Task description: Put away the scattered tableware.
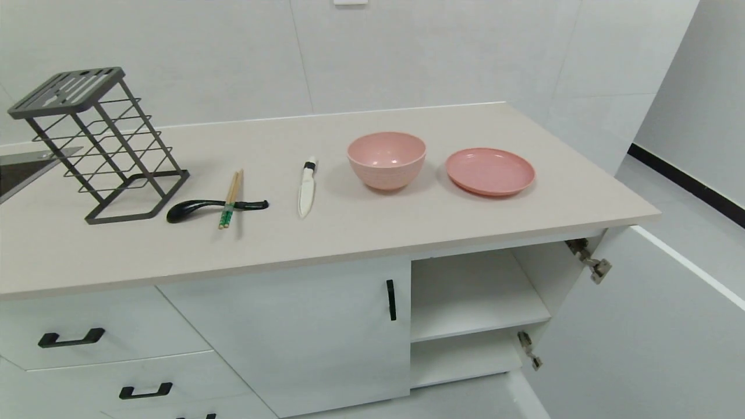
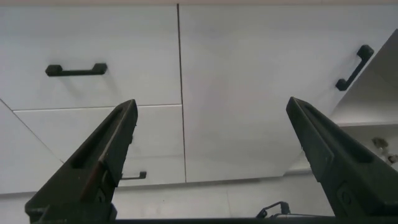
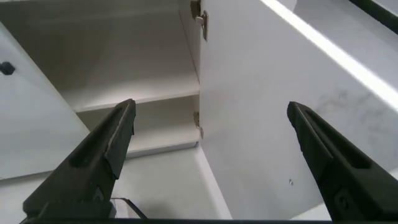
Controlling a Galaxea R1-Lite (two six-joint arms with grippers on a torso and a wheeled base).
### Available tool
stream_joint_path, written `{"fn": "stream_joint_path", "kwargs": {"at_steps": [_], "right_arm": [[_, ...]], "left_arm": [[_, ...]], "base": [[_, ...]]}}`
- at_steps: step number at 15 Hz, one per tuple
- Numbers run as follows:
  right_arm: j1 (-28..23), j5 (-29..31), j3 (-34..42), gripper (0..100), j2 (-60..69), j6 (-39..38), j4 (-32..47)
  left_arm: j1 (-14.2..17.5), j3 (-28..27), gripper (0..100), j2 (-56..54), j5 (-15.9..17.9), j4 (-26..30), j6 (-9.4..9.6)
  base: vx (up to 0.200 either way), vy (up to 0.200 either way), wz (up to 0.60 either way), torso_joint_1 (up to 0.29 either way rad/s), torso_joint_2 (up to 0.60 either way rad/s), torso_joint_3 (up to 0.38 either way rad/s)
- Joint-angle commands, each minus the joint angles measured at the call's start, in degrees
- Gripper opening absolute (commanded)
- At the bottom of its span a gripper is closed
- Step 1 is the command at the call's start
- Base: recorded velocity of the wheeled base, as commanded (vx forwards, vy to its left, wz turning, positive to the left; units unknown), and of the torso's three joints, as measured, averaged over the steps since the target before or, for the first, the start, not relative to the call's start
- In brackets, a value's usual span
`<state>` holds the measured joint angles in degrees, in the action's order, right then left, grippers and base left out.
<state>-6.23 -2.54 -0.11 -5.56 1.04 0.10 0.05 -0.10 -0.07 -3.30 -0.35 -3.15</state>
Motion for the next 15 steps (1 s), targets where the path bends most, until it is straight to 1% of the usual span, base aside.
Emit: {"fn": "stream_joint_path", "kwargs": {"at_steps": [1, 7, 15], "right_arm": [[-0.01, 0.07, 0.02, 100, -0.07, 0.02, -0.01], [-0.01, 0.07, 0.02, 100, -0.07, 0.02, -0.01], [-0.01, -0.01, 0.11, 100, -0.07, 0.02, -0.01]], "left_arm": [[0.04, 0.01, 100, 0.07, -0.04, 0.00, -0.02], [0.04, 0.01, 100, 0.07, -0.04, 0.00, -0.02], [0.04, 0.01, 100, 0.07, -0.12, 0.00, -0.02]], "base": [[0.000, 0.000, 0.00, 0.408, -0.47, -0.232], [0.000, 0.000, 0.00, 0.295, -0.51, -0.245], [0.000, 0.000, 0.00, 0.290, -0.56, -0.273]]}}
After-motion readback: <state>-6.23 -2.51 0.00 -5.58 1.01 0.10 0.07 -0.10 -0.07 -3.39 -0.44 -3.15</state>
